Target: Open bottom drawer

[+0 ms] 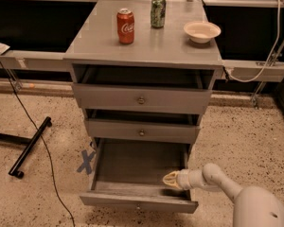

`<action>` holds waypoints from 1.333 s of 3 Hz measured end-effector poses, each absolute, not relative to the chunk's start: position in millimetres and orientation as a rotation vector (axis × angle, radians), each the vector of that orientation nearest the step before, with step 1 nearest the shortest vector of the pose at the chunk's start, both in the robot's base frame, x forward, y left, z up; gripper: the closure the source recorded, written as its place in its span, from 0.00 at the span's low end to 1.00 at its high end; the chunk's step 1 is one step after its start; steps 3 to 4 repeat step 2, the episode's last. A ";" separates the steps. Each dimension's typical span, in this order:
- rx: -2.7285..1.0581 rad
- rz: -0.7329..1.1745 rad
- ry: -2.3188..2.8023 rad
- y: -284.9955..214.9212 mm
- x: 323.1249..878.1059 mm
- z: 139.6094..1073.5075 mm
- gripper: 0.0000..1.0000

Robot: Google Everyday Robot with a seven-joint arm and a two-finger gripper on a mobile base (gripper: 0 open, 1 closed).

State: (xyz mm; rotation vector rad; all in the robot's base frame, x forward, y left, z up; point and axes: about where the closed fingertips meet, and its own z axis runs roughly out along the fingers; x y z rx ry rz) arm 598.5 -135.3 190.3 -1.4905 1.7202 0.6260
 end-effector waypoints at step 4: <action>-1.422 0.610 1.681 -148.1 601.5 212.7 0.83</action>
Offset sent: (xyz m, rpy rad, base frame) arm 0.0038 -0.0116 0.0201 0.0426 -0.0395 -0.0313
